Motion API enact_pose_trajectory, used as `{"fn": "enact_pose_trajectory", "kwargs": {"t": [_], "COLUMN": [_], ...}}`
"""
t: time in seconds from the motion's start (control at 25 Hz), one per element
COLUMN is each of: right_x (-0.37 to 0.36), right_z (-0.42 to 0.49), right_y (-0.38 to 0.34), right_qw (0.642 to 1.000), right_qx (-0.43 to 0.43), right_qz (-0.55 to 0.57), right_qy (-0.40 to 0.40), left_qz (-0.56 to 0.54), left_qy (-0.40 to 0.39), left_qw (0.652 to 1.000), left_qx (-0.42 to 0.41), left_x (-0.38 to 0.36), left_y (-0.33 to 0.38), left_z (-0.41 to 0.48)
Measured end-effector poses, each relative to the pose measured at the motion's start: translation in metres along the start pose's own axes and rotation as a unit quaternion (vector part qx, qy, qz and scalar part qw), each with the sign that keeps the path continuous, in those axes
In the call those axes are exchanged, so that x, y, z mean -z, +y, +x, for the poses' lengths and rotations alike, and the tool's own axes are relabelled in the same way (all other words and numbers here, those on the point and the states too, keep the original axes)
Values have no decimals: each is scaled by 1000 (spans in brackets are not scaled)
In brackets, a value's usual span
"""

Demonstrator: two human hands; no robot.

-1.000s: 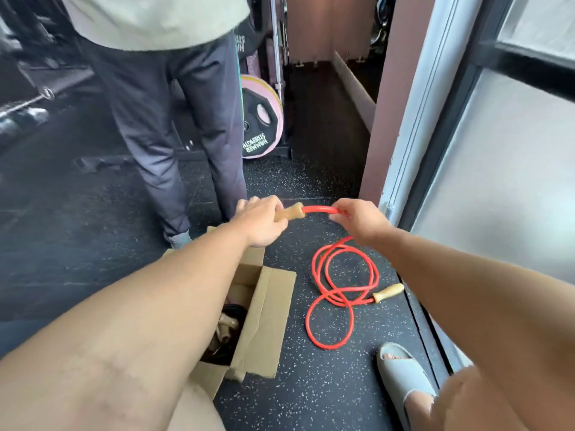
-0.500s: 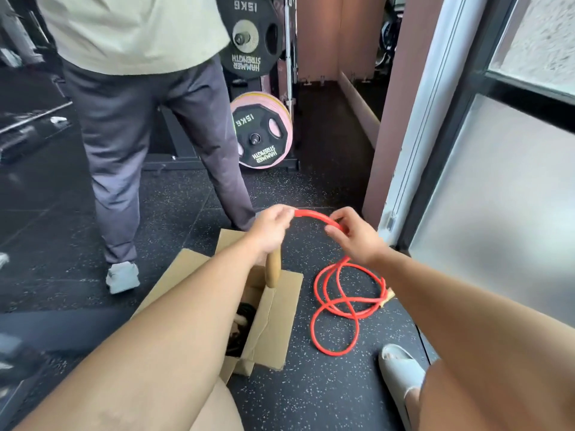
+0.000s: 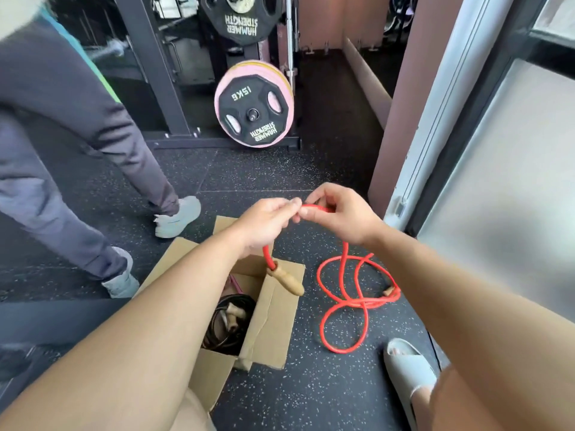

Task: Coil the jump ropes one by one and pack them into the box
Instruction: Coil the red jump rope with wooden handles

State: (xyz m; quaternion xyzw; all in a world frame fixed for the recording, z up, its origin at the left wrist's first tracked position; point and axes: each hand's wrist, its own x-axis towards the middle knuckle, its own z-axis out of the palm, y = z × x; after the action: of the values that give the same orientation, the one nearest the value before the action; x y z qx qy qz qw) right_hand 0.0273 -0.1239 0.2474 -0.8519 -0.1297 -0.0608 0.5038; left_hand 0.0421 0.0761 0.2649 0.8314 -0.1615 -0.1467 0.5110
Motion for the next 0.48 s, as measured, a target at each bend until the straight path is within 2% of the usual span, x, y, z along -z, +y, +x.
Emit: {"fn": "enact_pose_trajectory", "kwargs": {"t": [0.08,0.16,0.28,0.48], "right_x": [4,-2,-22,-35], "right_z": [5,8,9,11], "right_y": [9,15,12,11], "right_qw": [999,998,991,977], "right_qx": [-32,-46,-61,-119], "right_qz": [16,29,55,-16], "right_qy": [-16,-34,-103,-178], "left_qz": [-174,-292,-395,-539], "left_qy": [19,32,34,10], "left_qw": [983,953,915,839], "left_qx": [50,71,67,73], "left_x": [2,4,4,-13], "left_y": [3,5,2,14], "left_z": [5,10,15,11]}}
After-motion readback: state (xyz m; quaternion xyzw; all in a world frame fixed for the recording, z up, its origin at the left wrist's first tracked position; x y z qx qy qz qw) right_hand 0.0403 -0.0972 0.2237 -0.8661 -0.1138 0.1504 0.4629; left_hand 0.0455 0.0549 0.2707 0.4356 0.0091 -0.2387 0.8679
